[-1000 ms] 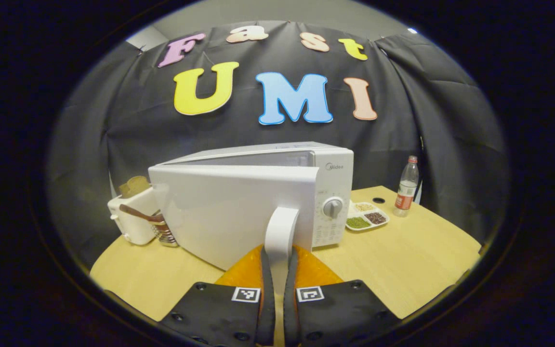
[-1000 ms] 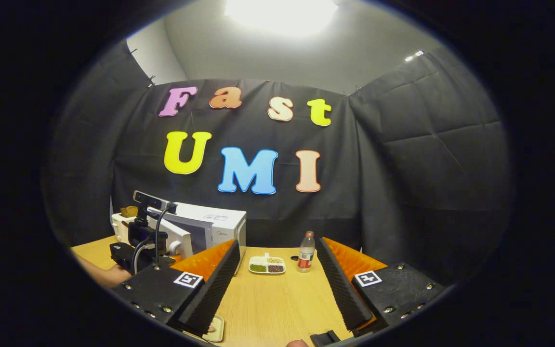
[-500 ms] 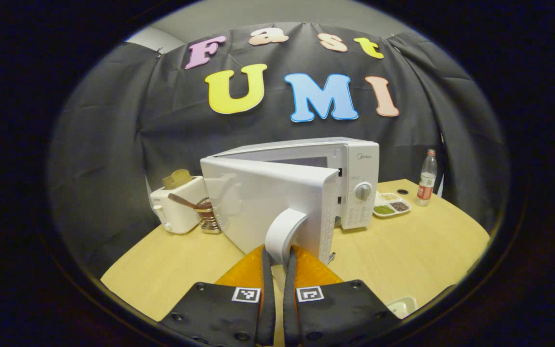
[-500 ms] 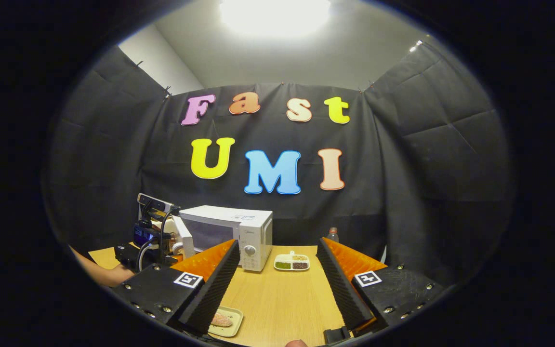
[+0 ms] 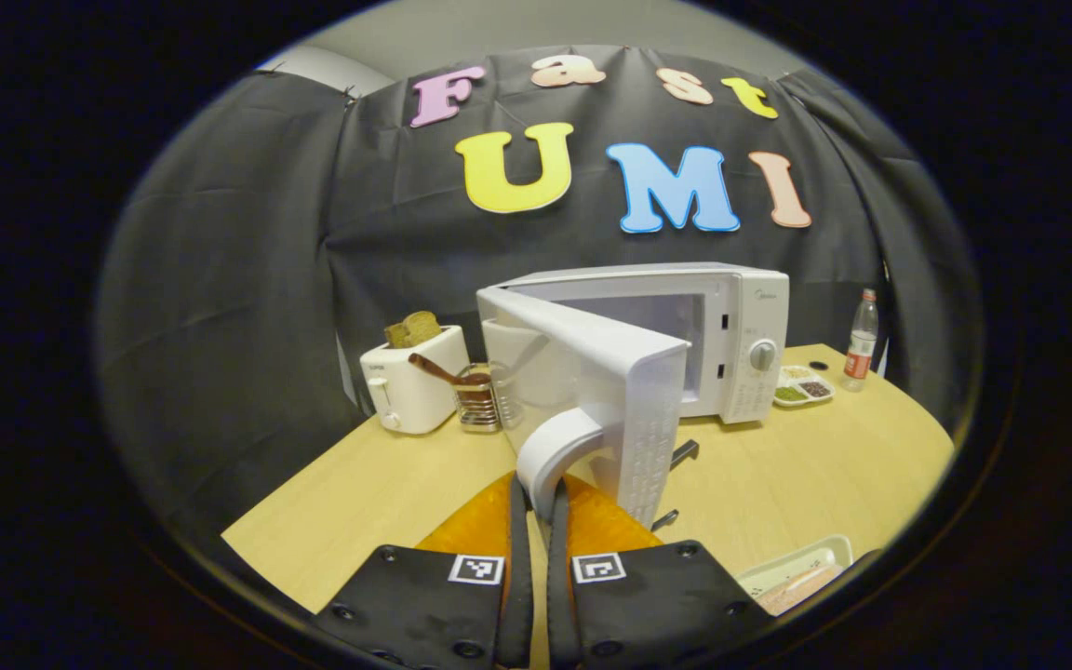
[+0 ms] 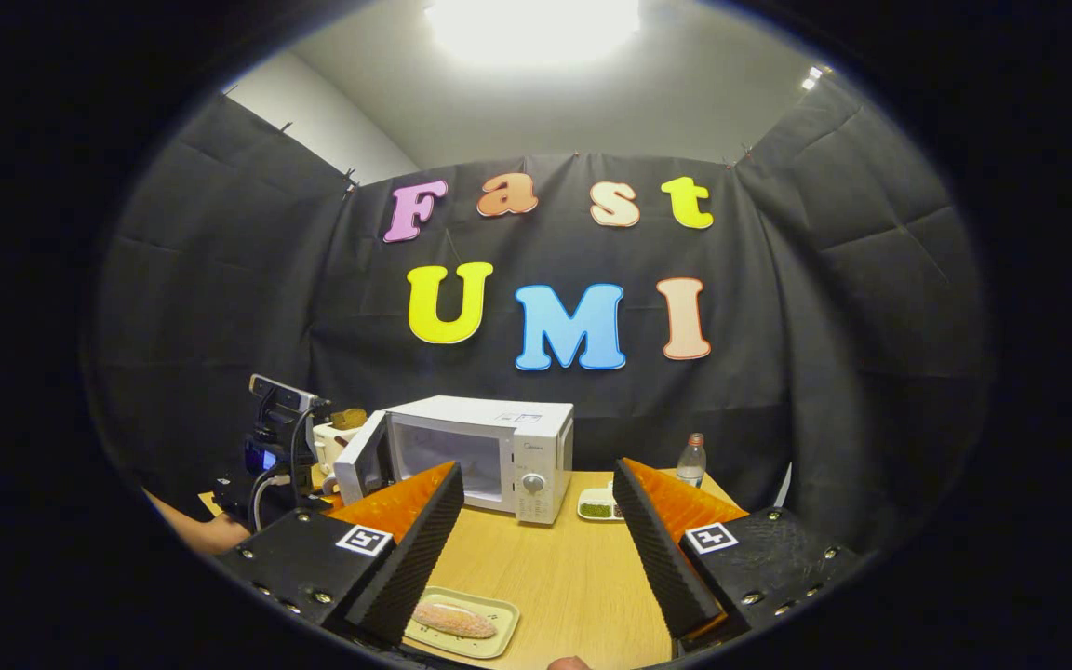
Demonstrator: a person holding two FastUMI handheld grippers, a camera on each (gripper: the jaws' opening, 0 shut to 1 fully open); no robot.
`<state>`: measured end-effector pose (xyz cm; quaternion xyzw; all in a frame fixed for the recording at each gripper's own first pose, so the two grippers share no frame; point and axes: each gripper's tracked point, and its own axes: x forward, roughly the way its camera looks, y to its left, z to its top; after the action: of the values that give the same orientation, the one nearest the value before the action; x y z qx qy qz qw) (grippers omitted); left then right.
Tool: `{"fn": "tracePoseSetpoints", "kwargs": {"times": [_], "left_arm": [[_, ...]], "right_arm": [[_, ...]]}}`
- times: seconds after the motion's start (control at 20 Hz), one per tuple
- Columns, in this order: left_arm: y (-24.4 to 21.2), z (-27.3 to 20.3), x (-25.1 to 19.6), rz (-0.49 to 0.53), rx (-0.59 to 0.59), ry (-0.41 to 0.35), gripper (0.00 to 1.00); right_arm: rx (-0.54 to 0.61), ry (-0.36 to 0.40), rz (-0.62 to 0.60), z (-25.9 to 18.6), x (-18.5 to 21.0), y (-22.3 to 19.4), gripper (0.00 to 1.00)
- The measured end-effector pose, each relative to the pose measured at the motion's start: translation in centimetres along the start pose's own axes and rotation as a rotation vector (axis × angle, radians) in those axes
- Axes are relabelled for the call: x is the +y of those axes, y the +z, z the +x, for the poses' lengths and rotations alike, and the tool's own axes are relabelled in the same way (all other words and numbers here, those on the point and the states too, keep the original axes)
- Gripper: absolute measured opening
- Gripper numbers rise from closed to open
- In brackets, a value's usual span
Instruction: Open the microwave oven with the left hand, put the food in, and close the microwave oven.
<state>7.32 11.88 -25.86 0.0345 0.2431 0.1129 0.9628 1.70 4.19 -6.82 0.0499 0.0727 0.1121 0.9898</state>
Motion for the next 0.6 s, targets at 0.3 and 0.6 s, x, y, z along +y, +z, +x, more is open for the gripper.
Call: {"fn": "tracePoseSetpoints", "kwargs": {"times": [0.3, 0.6], "left_arm": [[-0.8, -0.3, 3.9, 0.013, -0.02, -0.063, 0.14], [-1.3, -0.3, 6.9, 0.005, -0.028, -0.134, 0.13]], "right_arm": [[0.006, 0.02, 0.002, 2.1, 4.9, -0.4, 0.98], [0.032, 0.011, 0.012, 4.2, 9.2, -1.4, 0.99]]}}
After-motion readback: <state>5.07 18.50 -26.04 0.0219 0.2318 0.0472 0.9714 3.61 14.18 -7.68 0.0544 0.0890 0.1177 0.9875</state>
